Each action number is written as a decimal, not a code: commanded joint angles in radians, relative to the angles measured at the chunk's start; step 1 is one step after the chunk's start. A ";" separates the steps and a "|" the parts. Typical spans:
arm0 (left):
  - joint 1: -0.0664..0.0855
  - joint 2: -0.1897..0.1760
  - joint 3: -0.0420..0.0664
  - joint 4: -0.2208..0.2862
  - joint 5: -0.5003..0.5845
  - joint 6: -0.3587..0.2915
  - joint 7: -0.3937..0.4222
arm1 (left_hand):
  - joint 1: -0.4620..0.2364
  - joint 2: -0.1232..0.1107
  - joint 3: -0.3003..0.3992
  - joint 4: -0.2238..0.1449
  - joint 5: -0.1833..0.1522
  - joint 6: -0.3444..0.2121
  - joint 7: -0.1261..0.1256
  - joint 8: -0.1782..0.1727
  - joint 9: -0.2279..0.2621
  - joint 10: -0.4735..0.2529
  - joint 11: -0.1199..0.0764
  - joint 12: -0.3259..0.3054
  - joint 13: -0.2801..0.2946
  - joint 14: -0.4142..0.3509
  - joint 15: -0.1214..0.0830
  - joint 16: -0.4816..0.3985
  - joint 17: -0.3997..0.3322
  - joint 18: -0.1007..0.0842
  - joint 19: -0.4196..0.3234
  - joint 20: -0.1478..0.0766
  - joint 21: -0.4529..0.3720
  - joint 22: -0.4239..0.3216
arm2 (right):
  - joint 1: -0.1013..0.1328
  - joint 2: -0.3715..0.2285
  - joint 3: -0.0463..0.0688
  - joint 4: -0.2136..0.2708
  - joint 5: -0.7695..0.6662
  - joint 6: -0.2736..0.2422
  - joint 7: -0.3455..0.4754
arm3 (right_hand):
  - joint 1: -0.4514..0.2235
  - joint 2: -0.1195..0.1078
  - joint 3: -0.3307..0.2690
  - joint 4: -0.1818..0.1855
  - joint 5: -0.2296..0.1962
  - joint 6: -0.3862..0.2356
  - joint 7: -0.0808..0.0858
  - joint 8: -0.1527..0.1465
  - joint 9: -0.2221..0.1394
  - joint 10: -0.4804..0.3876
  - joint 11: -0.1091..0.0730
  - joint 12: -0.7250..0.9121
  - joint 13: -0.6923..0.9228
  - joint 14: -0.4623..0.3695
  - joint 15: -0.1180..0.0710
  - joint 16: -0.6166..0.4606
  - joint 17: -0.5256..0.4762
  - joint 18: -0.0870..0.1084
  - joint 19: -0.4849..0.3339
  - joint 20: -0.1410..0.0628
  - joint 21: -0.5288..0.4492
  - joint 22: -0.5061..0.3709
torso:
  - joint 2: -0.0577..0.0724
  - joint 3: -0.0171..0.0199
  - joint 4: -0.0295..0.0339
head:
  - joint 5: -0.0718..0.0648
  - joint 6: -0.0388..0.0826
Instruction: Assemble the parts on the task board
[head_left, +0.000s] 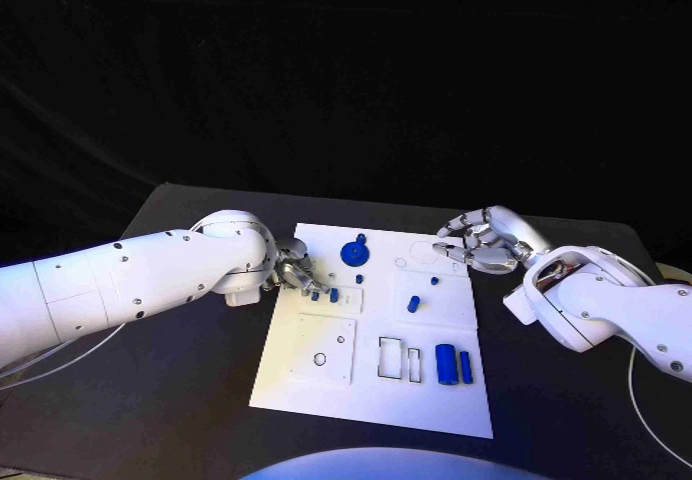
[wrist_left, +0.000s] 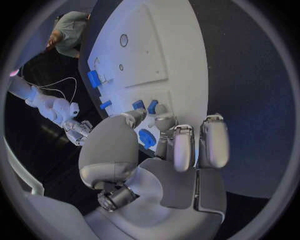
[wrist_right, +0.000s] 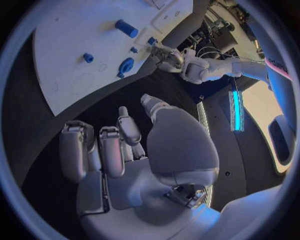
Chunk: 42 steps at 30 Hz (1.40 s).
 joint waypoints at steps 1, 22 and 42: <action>0.000 -0.001 0.002 0.002 0.028 -0.022 0.007 | -0.011 0.005 -0.016 -0.001 0.000 0.000 0.001 -0.008 -0.003 -0.004 -0.003 0.001 -0.009 0.089 -0.006 0.002 0.210 -0.014 -0.002 -0.002 0.000 -0.009 | -0.001 0.000 0.000 0.001 -0.010 0.007 0.002 | -0.010 0.003 -0.001 0.005 0.005 -0.007 -0.002 0.006 0.001 -0.008 0.000 -0.006 -0.001 0.064 -0.002 -0.006 0.091 0.015 0.001 -0.001 -0.006 0.150 | 0.000 -0.0005 0.0001 | -0.001 0.001; 0.014 -0.022 0.043 0.048 0.152 -0.359 0.260 | 0.213 -0.010 -0.043 -0.004 0.011 -0.256 0.149 -0.160 -0.128 -0.402 0.133 -0.283 -0.354 -0.253 0.112 -0.454 -0.436 0.103 -0.450 0.096 -0.475 -0.636 | -0.002 0.004 0.000 -0.004 -0.004 0.005 0.004 | -0.012 0.004 -0.003 0.009 0.005 -0.008 -0.002 0.006 0.001 -0.008 0.000 -0.006 -0.001 0.064 -0.002 -0.007 0.090 0.016 -0.001 -0.001 -0.010 0.148 | 0.000 0.0008 -0.0007 | -0.012 0.012; -0.005 0.085 -0.018 -0.023 -0.290 -0.462 0.570 | 0.480 -0.109 0.073 -0.088 0.000 -0.134 0.153 -0.376 -0.402 -0.445 0.160 -0.569 -0.625 -0.347 0.135 -0.511 -0.628 0.106 -0.444 0.120 -0.562 -0.685 | -0.004 0.007 0.000 -0.006 0.003 0.003 0.015 | -0.002 0.009 -0.001 0.010 0.009 -0.011 -0.002 0.007 0.001 -0.031 0.000 -0.027 -0.026 0.058 -0.002 -0.017 0.068 0.023 -0.017 -0.001 -0.037 0.130 | 0.001 -0.0007 -0.0013 | -0.019 0.022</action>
